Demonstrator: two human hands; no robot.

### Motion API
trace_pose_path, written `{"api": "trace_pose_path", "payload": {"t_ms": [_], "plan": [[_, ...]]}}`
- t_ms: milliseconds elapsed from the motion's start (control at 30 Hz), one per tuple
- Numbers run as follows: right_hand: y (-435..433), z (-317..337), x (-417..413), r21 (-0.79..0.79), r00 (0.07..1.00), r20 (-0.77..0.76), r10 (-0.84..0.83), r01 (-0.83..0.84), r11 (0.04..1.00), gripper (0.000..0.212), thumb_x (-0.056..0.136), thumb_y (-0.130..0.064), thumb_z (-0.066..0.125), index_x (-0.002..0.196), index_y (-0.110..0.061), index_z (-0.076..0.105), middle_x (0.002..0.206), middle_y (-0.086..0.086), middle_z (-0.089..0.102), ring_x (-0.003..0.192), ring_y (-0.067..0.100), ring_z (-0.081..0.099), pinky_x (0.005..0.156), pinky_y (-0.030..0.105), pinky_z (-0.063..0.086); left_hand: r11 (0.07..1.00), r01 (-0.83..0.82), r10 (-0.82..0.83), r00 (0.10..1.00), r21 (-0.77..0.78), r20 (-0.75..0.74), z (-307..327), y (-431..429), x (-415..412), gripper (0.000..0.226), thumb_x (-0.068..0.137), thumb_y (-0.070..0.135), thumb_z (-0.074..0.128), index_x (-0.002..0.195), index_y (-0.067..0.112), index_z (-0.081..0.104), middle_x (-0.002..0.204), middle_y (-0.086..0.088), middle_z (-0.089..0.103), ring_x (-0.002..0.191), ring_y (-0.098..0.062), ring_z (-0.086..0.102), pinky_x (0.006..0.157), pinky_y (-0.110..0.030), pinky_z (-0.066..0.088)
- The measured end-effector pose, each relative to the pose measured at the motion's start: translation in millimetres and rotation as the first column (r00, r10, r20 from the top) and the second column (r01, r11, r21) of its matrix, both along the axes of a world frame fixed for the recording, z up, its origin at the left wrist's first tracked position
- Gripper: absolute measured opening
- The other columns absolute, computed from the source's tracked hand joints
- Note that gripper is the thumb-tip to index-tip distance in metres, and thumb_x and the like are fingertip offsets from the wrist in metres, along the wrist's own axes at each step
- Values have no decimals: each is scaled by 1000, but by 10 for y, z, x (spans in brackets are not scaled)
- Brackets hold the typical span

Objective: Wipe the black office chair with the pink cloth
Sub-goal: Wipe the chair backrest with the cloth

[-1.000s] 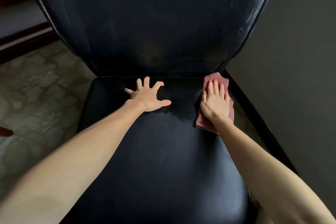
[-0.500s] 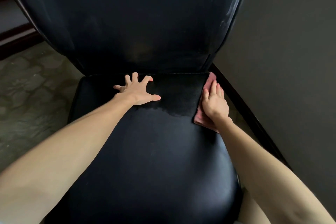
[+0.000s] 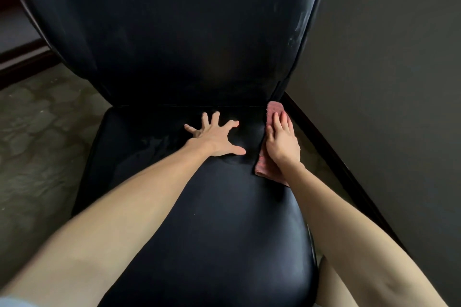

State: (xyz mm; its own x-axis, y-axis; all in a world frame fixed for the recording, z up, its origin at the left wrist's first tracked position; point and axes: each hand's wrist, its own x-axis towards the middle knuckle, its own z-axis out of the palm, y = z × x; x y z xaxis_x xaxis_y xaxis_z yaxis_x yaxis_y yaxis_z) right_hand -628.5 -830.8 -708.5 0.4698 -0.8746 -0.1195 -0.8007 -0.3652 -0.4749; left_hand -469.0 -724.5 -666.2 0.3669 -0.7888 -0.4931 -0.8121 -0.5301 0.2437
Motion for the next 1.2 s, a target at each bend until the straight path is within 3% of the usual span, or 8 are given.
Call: {"api": "trace_pose_path", "payload": {"t_ms": [100,333,433,500,700,800,900,1200], "plan": [[-18,2,10,23,990,112,-82,79,997,48,105,-33,30,152,-22,31,162,-3,20,149,18,18,113,39,30,999,-32,32,999,2,9,8,-3,-35,92,78,70,65,153,47,17,164,-9,-7,149,-39,-16,108,-79,1],[-53,16,-156,148,945,324,-57,9,989,41,106,-28,34,142,-17,50,155,3,38,145,20,31,114,34,28,991,-125,131,979,-49,158,125,-107,-224,94,71,66,74,150,47,26,164,-10,-1,149,-39,-9,110,-76,3],[-41,276,-263,265,863,500,-71,-75,961,37,106,-30,32,129,-34,61,134,-7,60,123,12,54,104,25,40,979,-172,191,964,-112,185,304,-208,-347,92,73,65,73,150,47,26,164,-9,-3,150,-38,-8,110,-75,6],[-12,529,-326,301,818,571,-62,-138,943,42,106,-31,28,117,-49,64,125,-23,61,120,-4,51,103,17,37,965,-199,227,959,-169,171,480,-290,-412,89,73,66,72,148,47,27,164,-8,-1,149,-37,-5,110,-74,10],[106,1307,-386,527,786,557,-269,-84,846,40,105,-29,34,101,-45,70,100,-21,68,105,6,62,98,29,47,930,-279,313,943,-240,117,1176,-303,-650,83,77,67,67,147,47,28,163,-5,6,148,-34,4,110,-66,18],[99,1737,-416,567,784,547,-293,-90,818,41,106,-32,30,109,-48,68,111,-17,68,109,4,61,99,28,48,923,-307,336,936,-231,101,1621,-269,-729,81,79,67,64,148,46,28,163,-5,8,148,-33,7,110,-63,21],[49,2195,-444,622,764,551,-336,-108,775,41,106,-38,27,117,-49,64,107,-9,71,98,7,63,97,41,53,913,-331,359,929,-237,87,2105,-284,-786,78,81,67,63,148,46,29,163,-4,9,148,-32,9,111,-61,22],[-200,3421,-363,704,671,544,-505,-36,710,34,103,-39,36,114,-52,65,117,-12,69,111,7,63,95,35,54,894,-298,360,923,-335,139,3413,-500,-780,74,83,65,61,148,45,30,160,-5,14,146,-30,15,111,-61,25]]}}
